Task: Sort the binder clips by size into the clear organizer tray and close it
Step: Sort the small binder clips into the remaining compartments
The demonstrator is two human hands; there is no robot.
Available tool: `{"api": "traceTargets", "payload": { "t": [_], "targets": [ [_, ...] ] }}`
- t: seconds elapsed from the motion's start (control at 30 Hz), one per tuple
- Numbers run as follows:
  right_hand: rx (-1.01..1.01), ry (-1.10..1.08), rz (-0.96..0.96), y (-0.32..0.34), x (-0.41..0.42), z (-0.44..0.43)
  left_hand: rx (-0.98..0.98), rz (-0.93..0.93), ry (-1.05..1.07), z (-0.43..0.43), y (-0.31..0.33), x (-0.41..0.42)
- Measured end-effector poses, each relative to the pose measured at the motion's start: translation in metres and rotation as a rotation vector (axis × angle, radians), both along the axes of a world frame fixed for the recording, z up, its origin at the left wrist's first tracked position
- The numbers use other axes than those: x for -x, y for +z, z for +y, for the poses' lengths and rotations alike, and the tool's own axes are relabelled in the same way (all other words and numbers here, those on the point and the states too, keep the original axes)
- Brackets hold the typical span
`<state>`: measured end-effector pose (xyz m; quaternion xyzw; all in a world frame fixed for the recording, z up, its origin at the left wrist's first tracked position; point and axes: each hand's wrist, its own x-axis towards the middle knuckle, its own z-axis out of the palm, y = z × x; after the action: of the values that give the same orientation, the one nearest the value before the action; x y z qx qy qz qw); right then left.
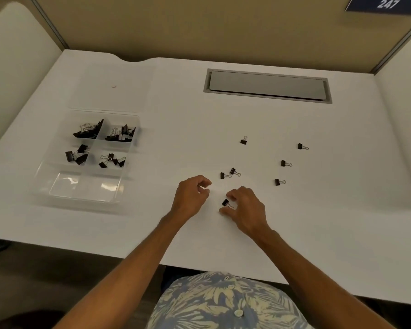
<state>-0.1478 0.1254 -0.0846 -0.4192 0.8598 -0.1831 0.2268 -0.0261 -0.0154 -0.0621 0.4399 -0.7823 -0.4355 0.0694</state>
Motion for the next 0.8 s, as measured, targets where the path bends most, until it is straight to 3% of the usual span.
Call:
{"api": "traceTargets", "payload": {
  "t": [0.2,0.47,0.8],
  "targets": [
    [0.068,0.041,0.056,-0.004,-0.002,0.002,0.001,-0.003,0.006,-0.003,-0.006,0.003],
    [0.3,-0.201,-0.402,0.014,0.01,0.01,0.04,0.007,-0.094,-0.004,-0.014,0.031],
    [0.39,-0.252,-0.45,0.027,0.035,0.029,0.212,-0.114,-0.283,-0.013,-0.03,0.066]
  ]
}}
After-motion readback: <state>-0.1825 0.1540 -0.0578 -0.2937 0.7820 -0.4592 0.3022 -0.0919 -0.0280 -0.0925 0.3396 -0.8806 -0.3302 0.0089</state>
